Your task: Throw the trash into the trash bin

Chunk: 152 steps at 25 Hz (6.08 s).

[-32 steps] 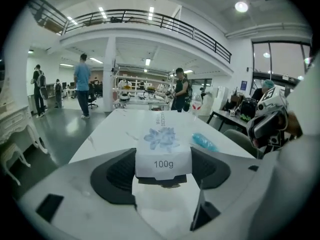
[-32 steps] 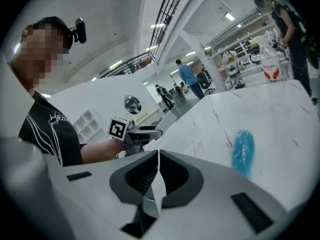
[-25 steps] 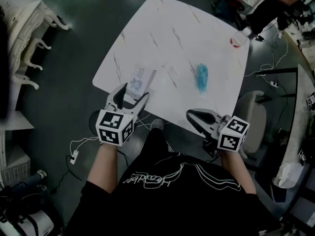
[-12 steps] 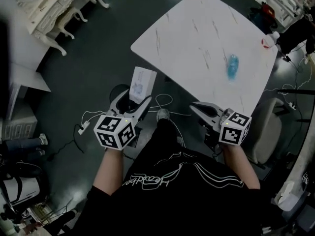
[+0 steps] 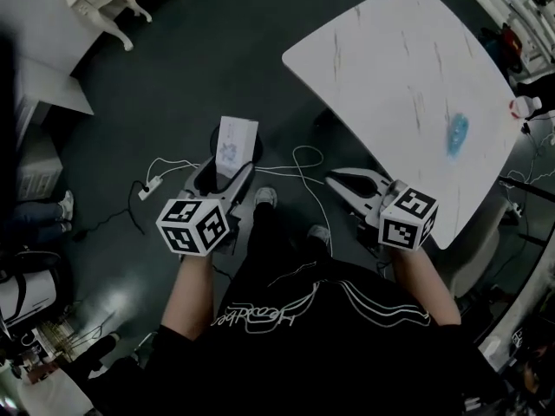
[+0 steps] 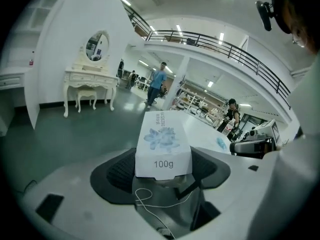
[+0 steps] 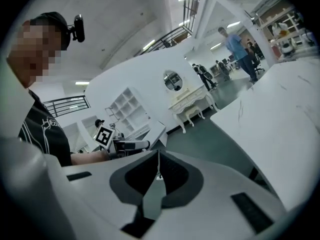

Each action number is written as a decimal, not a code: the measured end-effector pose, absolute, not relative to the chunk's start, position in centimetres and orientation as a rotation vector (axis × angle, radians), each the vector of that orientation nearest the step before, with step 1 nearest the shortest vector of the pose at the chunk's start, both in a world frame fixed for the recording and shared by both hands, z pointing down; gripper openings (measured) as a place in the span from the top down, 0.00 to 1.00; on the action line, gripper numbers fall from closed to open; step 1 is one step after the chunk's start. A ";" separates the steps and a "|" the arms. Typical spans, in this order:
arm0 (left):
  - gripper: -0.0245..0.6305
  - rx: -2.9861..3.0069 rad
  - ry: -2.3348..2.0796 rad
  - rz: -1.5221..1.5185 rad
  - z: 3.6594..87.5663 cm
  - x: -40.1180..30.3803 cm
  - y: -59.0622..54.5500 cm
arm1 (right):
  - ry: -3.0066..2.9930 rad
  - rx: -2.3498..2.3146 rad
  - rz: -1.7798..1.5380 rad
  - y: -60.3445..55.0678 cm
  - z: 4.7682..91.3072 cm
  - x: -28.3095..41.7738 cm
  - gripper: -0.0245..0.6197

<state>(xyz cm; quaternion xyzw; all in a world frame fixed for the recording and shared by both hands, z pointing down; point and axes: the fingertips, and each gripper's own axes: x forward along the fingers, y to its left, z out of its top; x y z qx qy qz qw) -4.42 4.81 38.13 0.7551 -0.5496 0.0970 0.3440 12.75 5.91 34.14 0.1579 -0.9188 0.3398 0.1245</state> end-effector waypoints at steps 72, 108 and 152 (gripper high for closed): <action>0.96 2.325 -0.799 0.119 33.2 6.0 1.0 | -2.565 1.081 0.904 4.2 33.6 16.7 0.91; 0.96 2.473 -0.525 0.192 25.0 32.1 -4.6 | -2.261 1.773 0.722 -0.1 31.5 48.6 0.60; 0.96 2.366 -0.579 0.257 29.6 31.9 -3.6 | -1.992 1.895 0.709 1.1 32.8 49.3 0.89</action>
